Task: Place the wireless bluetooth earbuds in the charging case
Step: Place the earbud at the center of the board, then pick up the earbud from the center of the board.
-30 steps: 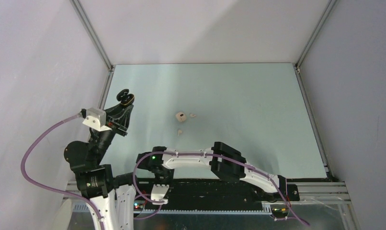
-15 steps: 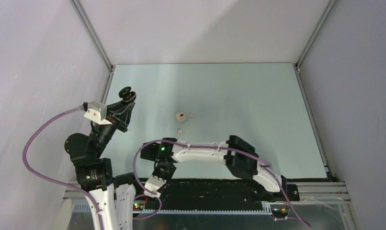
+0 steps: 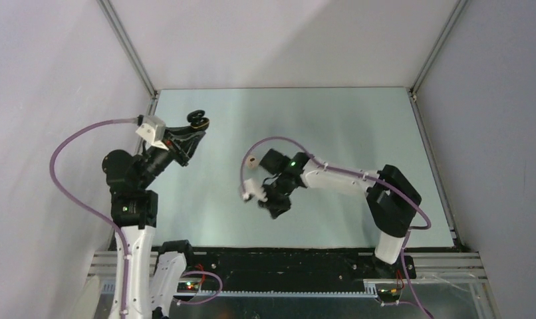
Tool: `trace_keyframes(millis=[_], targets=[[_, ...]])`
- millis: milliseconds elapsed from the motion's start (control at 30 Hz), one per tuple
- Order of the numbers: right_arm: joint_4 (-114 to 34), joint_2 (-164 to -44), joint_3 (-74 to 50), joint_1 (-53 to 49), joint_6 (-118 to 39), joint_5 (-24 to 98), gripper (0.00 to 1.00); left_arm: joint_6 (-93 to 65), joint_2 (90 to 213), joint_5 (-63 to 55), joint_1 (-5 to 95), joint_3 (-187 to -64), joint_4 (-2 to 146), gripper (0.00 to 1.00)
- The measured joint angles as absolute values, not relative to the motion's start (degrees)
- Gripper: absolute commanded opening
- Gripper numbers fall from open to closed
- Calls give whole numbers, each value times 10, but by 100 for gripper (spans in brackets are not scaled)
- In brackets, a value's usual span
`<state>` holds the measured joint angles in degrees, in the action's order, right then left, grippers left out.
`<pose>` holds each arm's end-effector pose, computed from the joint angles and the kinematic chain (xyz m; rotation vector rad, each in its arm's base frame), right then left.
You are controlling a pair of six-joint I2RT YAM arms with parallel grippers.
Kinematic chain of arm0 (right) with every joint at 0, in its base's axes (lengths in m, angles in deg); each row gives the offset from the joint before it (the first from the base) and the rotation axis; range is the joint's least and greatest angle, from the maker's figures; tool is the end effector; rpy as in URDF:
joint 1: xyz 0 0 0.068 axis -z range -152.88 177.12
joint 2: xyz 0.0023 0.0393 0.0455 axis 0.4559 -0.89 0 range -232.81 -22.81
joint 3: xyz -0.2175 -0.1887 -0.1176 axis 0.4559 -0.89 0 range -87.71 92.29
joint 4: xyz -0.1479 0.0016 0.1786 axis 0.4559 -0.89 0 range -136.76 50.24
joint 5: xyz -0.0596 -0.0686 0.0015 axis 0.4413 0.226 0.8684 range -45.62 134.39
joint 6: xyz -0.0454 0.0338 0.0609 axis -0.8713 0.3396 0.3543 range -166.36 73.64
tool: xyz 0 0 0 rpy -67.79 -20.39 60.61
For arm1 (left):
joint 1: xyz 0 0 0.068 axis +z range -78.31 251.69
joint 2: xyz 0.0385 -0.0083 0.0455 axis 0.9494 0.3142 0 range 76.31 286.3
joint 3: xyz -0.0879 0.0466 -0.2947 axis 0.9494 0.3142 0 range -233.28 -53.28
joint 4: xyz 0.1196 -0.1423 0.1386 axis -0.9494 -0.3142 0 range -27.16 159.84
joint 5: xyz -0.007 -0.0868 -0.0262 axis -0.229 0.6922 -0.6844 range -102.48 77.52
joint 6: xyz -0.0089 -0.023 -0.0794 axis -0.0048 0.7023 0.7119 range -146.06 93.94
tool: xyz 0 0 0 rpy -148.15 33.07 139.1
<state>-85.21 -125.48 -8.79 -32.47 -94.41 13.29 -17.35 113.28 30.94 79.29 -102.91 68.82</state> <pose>0.1468 0.3244 0.2512 -2.2840 1.4977 0.8054 0.1024 -0.0366 0.4269 0.4437 1.3753 -0.5324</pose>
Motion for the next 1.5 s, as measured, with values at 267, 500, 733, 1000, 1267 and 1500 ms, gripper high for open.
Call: trace_keyframes(millis=[267, 500, 733, 1000, 1267, 1500], targets=[[-739, -1253, -183, -75, -677, 172, 9, -269, 1206, 320, 728, -1063, 643, 0], [-644, -1251, -238, -16, -531, 231, 39, -330, 1262, 316, 724, -1083, 597, 0], [-654, -1236, -260, -5, -503, 217, 67, -358, 1289, 315, 708, -1084, 581, 0], [-716, -1155, -204, 70, -600, 149, 43, -402, 1289, 332, 708, -1084, 580, 0], [-789, -1163, -196, 34, -827, 103, 31, -427, 1277, 338, 708, -1069, 579, 0], [-829, -1182, -196, -3, -1001, 120, 31, -433, 1256, 338, 708, -1064, 575, 0]])
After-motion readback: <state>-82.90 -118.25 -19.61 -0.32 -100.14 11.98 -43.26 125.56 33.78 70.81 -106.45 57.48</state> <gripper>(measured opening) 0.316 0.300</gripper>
